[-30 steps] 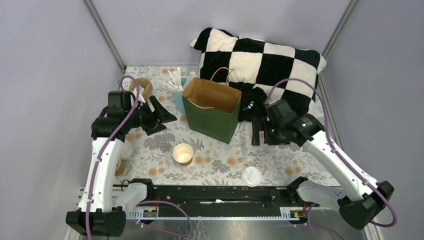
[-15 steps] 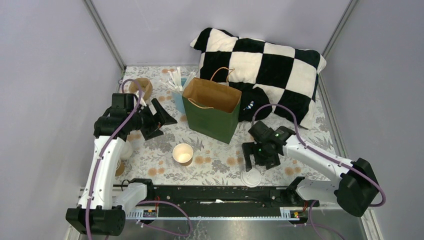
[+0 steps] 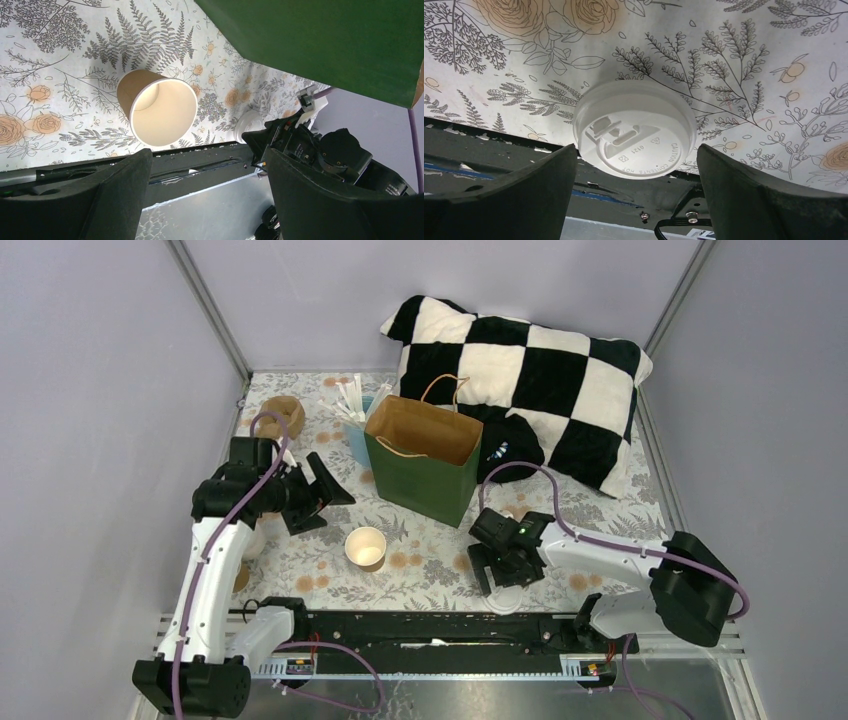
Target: Pack the takeout coffee
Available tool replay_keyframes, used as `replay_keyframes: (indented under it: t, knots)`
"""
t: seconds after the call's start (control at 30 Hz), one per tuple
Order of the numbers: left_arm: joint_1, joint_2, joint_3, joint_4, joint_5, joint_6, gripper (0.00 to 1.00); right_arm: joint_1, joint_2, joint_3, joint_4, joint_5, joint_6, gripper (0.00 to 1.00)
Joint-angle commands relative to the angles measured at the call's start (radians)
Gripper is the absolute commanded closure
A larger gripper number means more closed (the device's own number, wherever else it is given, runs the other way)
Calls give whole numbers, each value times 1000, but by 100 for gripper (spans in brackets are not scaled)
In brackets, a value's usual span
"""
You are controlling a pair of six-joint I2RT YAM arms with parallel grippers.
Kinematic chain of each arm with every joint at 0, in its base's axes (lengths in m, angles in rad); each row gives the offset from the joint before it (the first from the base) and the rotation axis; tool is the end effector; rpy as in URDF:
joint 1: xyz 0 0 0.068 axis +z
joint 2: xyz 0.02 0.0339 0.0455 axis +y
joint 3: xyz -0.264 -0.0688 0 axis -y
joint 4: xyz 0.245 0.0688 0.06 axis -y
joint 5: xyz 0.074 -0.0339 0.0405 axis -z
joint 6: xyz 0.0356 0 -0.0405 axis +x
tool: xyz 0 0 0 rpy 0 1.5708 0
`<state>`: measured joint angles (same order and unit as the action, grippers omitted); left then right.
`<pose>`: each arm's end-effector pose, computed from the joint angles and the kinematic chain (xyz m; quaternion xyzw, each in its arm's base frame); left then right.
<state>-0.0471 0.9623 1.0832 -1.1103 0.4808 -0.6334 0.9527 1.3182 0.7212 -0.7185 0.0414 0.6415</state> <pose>0.1621 -0.0241 0.3310 -0.2036 0.9105 -0.3079 0.1863 0.1276 0.1768 0.1750 -0.1511 0.9801 0.0767 0.1036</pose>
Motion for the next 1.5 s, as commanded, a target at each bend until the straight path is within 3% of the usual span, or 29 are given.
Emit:
replay_keyframes:
  t: [0.0,0.43,0.8,1.03,1.17,1.47]
  knots:
    - [-4,-27,-17,1,2,18,13,26,28,-3,29,56,29,5]
    - [-4,-14,-47,-5,-15,37,12,65,78,39,-1,103,34,14]
    - [-21,33,-118,-43,-68,54,14,73,-118,117,-97,153,-4,17]
    - [-111,84,-194,-5,-170,55,31,81,-281,283,-108,58,-133,19]
    - [-144,116,-224,53,-225,56,45,113,-276,398,-113,-15,-192,21]
    - [-241,190,-262,195,-330,26,64,279,-200,661,-131,-24,-261,21]
